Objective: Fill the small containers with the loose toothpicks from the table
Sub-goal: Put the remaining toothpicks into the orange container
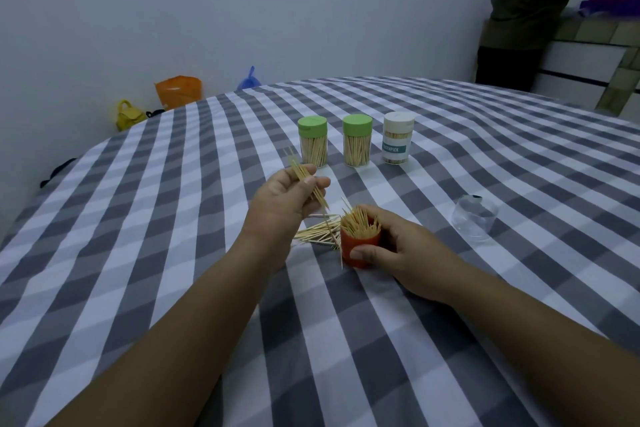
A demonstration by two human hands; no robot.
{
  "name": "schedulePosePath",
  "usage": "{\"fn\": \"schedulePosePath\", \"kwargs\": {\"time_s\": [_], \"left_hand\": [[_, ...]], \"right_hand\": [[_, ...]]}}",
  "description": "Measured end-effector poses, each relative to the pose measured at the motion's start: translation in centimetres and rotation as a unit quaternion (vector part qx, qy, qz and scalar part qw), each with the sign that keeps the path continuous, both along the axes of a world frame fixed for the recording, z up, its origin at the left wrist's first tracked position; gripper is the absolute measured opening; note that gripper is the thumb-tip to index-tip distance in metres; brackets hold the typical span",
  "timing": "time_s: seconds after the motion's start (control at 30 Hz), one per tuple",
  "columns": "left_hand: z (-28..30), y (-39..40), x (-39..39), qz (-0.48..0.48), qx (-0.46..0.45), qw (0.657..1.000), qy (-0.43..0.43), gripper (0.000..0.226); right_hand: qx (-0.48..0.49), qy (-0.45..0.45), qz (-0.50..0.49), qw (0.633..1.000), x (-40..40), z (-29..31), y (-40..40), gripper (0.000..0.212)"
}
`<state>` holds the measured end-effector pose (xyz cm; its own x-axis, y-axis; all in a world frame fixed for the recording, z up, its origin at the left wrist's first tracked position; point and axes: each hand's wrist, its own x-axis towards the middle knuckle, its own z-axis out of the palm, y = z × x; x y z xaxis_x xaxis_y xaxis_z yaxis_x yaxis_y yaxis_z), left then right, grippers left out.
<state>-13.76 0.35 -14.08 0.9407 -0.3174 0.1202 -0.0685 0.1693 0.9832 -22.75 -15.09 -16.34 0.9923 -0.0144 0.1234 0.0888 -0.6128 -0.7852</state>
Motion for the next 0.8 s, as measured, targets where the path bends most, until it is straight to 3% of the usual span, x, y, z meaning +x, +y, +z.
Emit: {"fn": "schedulePosePath", "kwargs": {"time_s": [0.17,0.4,0.53,0.7,0.8], "left_hand": [[0.2,-0.9,-1.2,-0.018,-0.041,0.999,-0.003,0.014],[-0.2,-1.6,-2.7,-0.085,0.097,0.991,-0.021,0.019],[-0.1,-1.4,-2.9,-0.076,0.125,0.988,-0.043,0.029],[-0.8,-1.4,-2.2,-0.133,0.34,0.923,-0.124,0.049],[0.0,-0.9,-2.0,-0.12,0.276,0.951,-0.066,0.06]], "right_hand": [[0.005,-0.007,0.005,1.0,0.0,0.0,0.1,0.056],[0.005,-0.025,0.002,1.0,-0.1,-0.2,0.0,0.055],[0.002,-0.026,0.008,1.0,-0.1,-0.1,0.0,0.054],[-0.003,-0.018,0.013,1.0,0.0,0.0,0.1,0.057],[0.001,-0.017,0.011,1.0,0.1,-0.1,-0.1,0.054]]}}
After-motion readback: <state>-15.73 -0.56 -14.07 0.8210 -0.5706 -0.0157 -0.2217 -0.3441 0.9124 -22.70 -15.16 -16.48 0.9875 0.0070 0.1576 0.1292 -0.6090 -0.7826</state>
